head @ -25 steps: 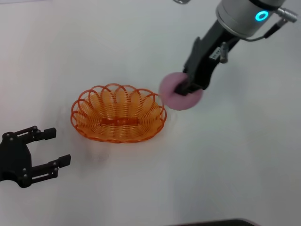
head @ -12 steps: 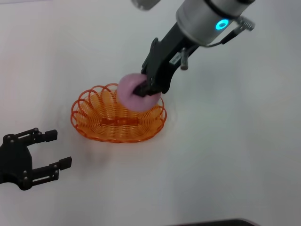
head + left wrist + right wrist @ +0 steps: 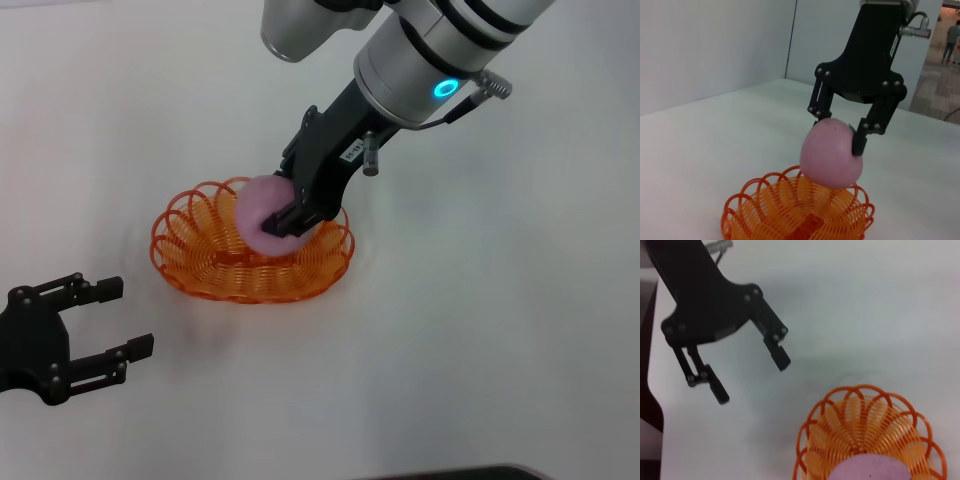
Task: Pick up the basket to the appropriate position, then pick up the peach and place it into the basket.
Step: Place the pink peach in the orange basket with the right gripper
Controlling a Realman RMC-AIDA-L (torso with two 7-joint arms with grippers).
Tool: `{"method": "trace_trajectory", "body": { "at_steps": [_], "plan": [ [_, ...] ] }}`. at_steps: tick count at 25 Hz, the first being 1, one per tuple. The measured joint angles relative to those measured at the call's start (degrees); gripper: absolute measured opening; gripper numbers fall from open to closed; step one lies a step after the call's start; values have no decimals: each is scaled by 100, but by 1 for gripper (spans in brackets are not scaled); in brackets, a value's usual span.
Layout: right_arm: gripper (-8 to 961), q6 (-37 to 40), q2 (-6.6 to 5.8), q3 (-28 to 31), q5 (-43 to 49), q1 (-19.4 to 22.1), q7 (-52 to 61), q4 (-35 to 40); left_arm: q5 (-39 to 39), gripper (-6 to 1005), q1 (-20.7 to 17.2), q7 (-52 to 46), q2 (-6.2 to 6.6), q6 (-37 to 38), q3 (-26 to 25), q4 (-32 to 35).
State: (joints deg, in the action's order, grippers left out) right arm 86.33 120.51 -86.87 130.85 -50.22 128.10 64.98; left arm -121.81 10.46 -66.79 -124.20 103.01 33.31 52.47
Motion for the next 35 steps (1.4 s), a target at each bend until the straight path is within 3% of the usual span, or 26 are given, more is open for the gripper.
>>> {"method": "trace_trajectory", "body": {
  "at_steps": [14,19,23,35],
  "plan": [
    [869,-230,-21,91,-416,241,-153,-99,0,746,-10,0,2,18,0,0],
    [870,-45,-61,551,-926,652,-589,-62,0,746,0,0,2,-8,1,-45],
    [870,226,-79,1117,-1159,1211,-1033,-71,0,745,22,0,10,-20,0,-85],
    [870,592,-67,1619,-1240,2383,-2015,-143,0,746,82,7,22,-238,-18,-347]
  ]
}}
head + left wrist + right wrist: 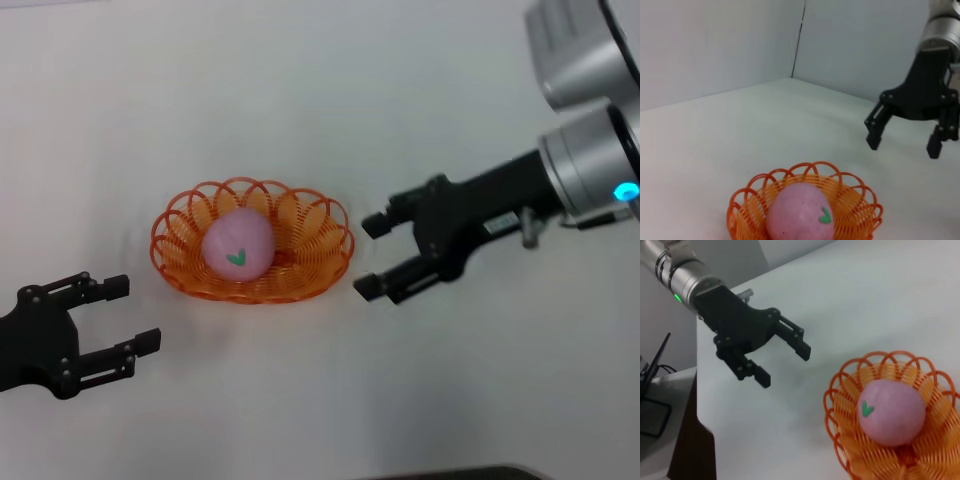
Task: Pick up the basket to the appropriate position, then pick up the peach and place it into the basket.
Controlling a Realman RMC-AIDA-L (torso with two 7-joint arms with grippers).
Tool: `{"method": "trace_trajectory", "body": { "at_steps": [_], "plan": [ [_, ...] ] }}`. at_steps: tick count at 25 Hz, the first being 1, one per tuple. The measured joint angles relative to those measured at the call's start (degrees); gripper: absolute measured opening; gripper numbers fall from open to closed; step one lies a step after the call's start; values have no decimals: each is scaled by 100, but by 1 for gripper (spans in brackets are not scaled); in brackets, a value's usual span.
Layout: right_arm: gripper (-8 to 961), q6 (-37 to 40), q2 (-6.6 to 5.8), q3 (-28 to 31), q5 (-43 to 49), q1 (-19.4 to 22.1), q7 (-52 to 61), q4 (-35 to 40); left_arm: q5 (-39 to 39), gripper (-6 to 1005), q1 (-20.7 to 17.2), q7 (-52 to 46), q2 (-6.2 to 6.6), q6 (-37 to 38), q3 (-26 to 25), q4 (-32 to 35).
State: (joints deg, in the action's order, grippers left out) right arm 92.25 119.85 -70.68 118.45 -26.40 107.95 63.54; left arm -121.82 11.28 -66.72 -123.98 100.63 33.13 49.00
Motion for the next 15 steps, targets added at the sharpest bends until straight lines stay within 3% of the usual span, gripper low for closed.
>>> {"method": "trace_trajectory", "body": {
  "at_steps": [6,15],
  "plan": [
    [869,-116,13,373,-362,427,-1010,-435,0,745,36,1,6,-160,-22,-227],
    [869,-555,14,1017,-440,320,-2524,-1935,0,747,83,1,15,-313,-53,-395]
  ]
}}
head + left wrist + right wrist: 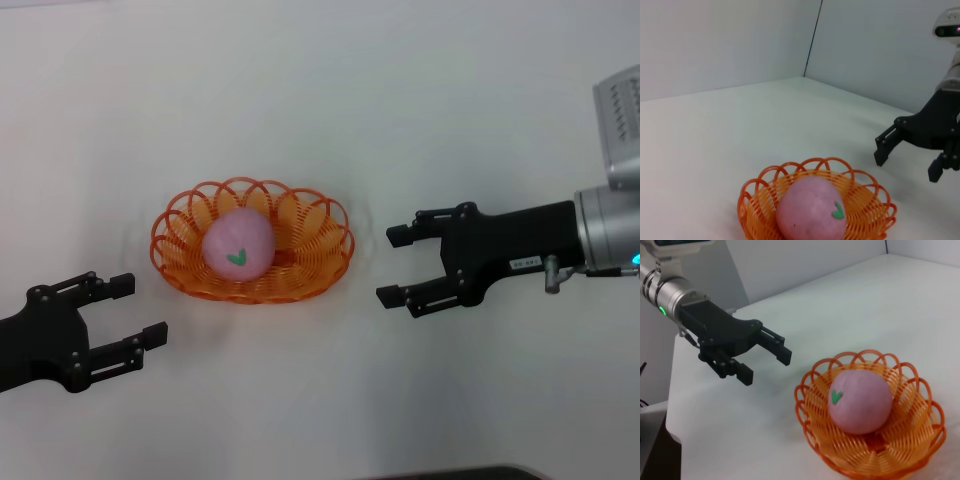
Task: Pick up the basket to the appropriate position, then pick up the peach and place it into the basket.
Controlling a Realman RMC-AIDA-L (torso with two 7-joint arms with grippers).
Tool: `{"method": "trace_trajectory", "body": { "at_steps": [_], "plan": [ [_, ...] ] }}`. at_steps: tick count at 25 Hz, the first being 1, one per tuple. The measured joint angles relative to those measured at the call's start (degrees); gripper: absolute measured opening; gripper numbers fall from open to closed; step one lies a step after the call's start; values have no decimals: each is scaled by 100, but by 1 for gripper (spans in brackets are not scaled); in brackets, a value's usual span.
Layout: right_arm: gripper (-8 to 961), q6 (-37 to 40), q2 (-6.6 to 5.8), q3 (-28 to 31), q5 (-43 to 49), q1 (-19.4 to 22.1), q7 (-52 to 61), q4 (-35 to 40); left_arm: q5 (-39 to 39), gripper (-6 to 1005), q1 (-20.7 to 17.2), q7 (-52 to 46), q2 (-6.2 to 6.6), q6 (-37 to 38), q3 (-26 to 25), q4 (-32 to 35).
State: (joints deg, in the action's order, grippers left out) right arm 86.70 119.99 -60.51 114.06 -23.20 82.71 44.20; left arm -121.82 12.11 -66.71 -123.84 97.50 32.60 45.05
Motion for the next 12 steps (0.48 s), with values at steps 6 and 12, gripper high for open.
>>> {"method": "trace_trajectory", "body": {
  "at_steps": [6,12],
  "plan": [
    [870,-129,-1,70,-12,-13,-424,-384,25,745,23,0,0,-53,0,-133],
    [868,-152,-3,117,-16,-8,-512,-439,1,742,30,0,0,-57,11,-155]
  ]
}}
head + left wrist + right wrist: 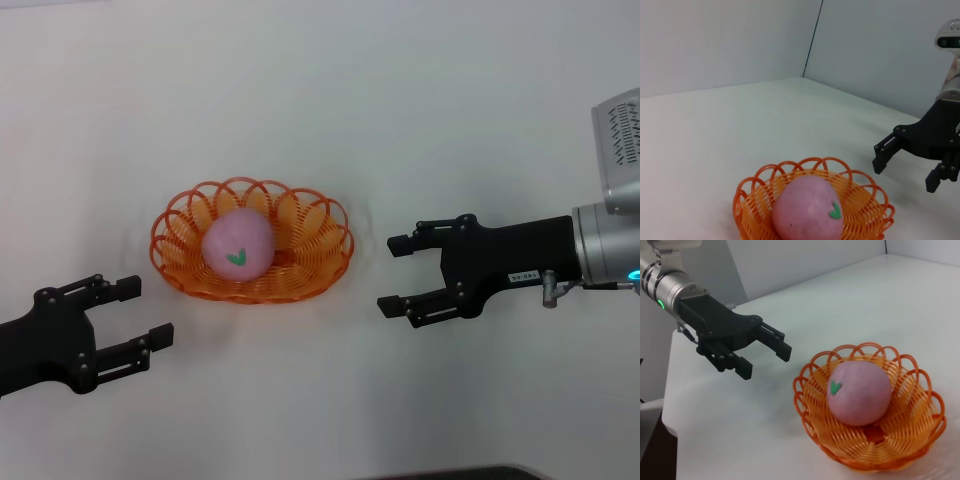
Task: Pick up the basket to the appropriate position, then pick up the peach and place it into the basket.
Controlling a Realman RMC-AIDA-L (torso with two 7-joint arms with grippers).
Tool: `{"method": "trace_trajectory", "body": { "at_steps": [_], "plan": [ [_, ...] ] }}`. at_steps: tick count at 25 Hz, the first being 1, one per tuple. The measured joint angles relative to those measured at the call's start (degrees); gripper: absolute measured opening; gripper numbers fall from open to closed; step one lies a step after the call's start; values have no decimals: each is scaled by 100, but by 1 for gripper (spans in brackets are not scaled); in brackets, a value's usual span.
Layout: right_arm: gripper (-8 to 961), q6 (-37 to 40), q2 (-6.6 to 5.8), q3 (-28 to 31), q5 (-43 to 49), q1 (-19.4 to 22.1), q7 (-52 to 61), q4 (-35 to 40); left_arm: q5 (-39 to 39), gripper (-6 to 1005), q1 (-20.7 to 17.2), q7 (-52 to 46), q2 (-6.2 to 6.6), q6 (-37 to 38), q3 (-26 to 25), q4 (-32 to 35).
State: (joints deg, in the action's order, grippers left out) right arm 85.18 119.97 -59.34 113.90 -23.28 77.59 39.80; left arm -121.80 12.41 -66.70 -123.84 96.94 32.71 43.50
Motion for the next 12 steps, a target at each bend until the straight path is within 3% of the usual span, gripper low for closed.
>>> {"method": "trace_trajectory", "body": {
  "at_steps": [12],
  "plan": [
    [866,23,-8,2,0,-11,19,-4,-81,740,-53,164,0,0,7,-11]
  ]
}}
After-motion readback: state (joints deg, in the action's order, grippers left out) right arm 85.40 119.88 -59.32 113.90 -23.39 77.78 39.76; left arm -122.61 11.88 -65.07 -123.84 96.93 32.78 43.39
